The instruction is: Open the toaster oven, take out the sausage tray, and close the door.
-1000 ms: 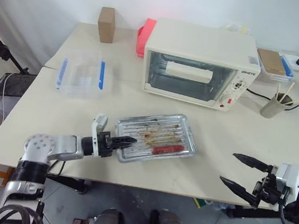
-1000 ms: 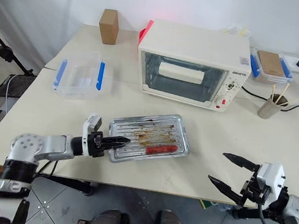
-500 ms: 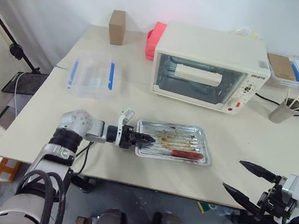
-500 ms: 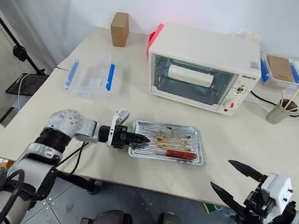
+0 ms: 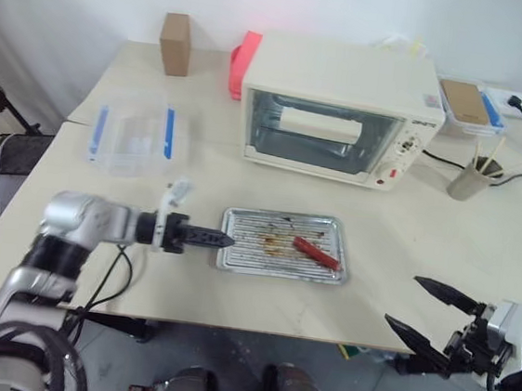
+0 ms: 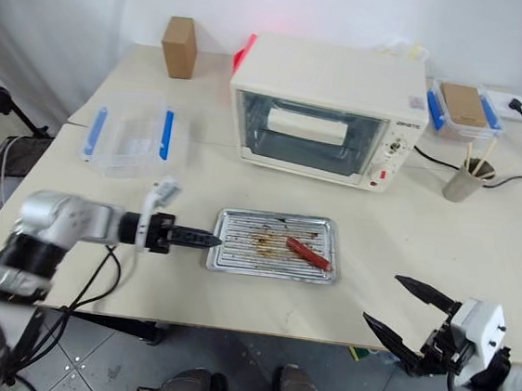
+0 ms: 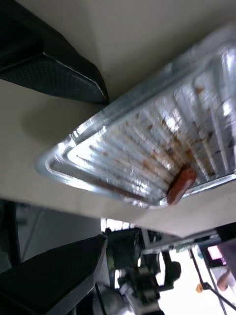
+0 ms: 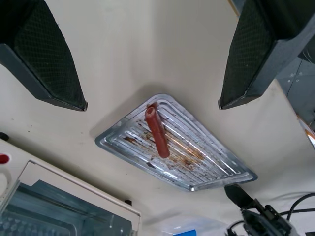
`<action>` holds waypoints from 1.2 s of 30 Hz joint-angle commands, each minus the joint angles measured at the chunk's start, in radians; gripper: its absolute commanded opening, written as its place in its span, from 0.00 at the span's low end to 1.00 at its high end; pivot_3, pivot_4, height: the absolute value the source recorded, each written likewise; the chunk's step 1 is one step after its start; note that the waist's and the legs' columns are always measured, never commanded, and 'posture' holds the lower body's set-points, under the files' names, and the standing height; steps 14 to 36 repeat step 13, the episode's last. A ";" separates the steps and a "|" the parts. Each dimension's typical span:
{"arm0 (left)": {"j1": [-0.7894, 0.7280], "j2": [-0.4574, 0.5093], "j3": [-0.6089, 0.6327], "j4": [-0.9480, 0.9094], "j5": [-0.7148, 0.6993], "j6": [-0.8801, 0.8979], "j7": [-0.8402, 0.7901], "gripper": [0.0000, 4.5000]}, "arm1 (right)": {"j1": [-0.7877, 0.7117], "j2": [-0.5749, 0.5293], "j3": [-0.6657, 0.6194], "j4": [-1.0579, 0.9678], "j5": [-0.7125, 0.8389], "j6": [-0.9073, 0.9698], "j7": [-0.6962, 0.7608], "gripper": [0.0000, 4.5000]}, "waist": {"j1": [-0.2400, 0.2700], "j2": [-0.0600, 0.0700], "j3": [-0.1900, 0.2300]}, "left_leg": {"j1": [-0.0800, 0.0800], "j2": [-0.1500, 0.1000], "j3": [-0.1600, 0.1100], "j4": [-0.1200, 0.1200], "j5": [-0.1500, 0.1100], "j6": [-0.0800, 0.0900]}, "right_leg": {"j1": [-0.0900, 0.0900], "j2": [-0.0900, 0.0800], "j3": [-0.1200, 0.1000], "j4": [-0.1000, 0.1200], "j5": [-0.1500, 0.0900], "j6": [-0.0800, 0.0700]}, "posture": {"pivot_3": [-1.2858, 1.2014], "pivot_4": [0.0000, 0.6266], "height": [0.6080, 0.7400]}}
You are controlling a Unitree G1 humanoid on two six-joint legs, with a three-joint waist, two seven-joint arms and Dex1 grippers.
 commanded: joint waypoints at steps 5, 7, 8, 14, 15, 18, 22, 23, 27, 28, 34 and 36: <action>0.149 0.146 0.230 -0.108 0.068 -0.335 -0.137 1.00 | -0.080 -0.059 -0.003 0.009 0.038 0.027 0.054 1.00 | 0.009 -0.003 0.003 | -0.001 -0.001 -0.002 0.000 -0.001 0.003 | -0.001 -0.001 -0.002 0.000 0.000 -0.001 | 0.52 0.24 1.00; 0.196 0.163 0.259 -0.088 0.197 -0.641 -0.185 1.00 | -0.125 -0.097 0.009 0.012 0.053 0.052 0.091 1.00 | 0.007 -0.002 0.003 | -0.002 -0.001 -0.002 0.000 -0.003 0.007 | 0.000 -0.002 -0.002 -0.001 0.000 -0.001 | 0.52 0.24 1.00; 0.210 0.171 0.249 -0.075 0.253 -0.755 -0.213 1.00 | -0.145 -0.111 0.016 0.019 0.057 0.062 0.106 1.00 | 0.007 -0.002 0.003 | -0.002 -0.001 -0.002 0.000 -0.003 0.007 | 0.000 -0.003 -0.002 -0.001 0.000 -0.001 | 0.52 0.24 1.00; 0.238 0.098 0.239 0.059 0.377 -1.084 -0.200 1.00 | -0.186 -0.148 0.042 0.052 0.052 0.084 0.174 1.00 | 0.011 0.001 0.003 | -0.003 -0.001 -0.003 -0.003 -0.005 0.009 | 0.000 -0.003 -0.005 -0.007 0.000 -0.001 | 0.52 0.24 1.00; 0.238 0.098 0.239 0.059 0.377 -1.084 -0.200 1.00 | -0.186 -0.148 0.042 0.052 0.052 0.084 0.174 1.00 | 0.011 0.001 0.003 | -0.003 -0.001 -0.003 -0.003 -0.005 0.009 | 0.000 -0.003 -0.005 -0.007 0.000 -0.001 | 0.52 0.24 1.00; 0.238 0.098 0.239 0.059 0.377 -1.084 -0.200 1.00 | -0.186 -0.148 0.042 0.052 0.052 0.084 0.174 1.00 | 0.011 0.001 0.003 | -0.003 -0.001 -0.003 -0.003 -0.005 0.009 | 0.000 -0.003 -0.005 -0.007 0.000 -0.001 | 0.52 0.24 1.00; 0.238 0.098 0.239 0.059 0.377 -1.084 -0.200 1.00 | -0.186 -0.148 0.042 0.052 0.052 0.084 0.174 1.00 | 0.011 0.001 0.003 | -0.003 -0.001 -0.003 -0.003 -0.005 0.009 | 0.000 -0.003 -0.005 -0.007 0.000 -0.001 | 0.52 0.24 1.00; 0.238 0.098 0.239 0.059 0.377 -1.084 -0.200 1.00 | -0.186 -0.148 0.042 0.052 0.052 0.084 0.174 1.00 | 0.011 0.001 0.003 | -0.003 -0.001 -0.003 -0.003 -0.005 0.009 | 0.000 -0.003 -0.005 -0.007 0.000 -0.001 | 0.52 0.24 1.00; 0.238 0.098 0.239 0.059 0.377 -1.084 -0.200 1.00 | -0.186 -0.148 0.042 0.052 0.052 0.084 0.174 1.00 | 0.011 0.001 0.003 | -0.003 -0.001 -0.003 -0.003 -0.005 0.009 | 0.000 -0.003 -0.005 -0.007 0.000 -0.001 | 0.52 0.24 1.00; 0.238 0.098 0.239 0.059 0.377 -1.084 -0.200 1.00 | -0.186 -0.148 0.042 0.052 0.052 0.084 0.174 1.00 | 0.011 0.001 0.003 | -0.003 -0.001 -0.003 -0.003 -0.005 0.009 | 0.000 -0.003 -0.005 -0.007 0.000 -0.001 | 0.52 0.24 1.00; 0.238 0.098 0.239 0.059 0.377 -1.084 -0.200 1.00 | -0.186 -0.148 0.042 0.052 0.052 0.084 0.174 1.00 | 0.011 0.001 0.003 | -0.003 -0.001 -0.003 -0.003 -0.005 0.009 | 0.000 -0.003 -0.005 -0.007 0.000 -0.001 | 0.52 0.24 1.00; 0.238 0.098 0.239 0.059 0.377 -1.084 -0.200 1.00 | -0.186 -0.148 0.042 0.052 0.052 0.084 0.174 1.00 | 0.011 0.001 0.003 | -0.003 -0.001 -0.003 -0.003 -0.005 0.009 | 0.000 -0.003 -0.005 -0.007 0.000 -0.001 | 0.52 0.24 1.00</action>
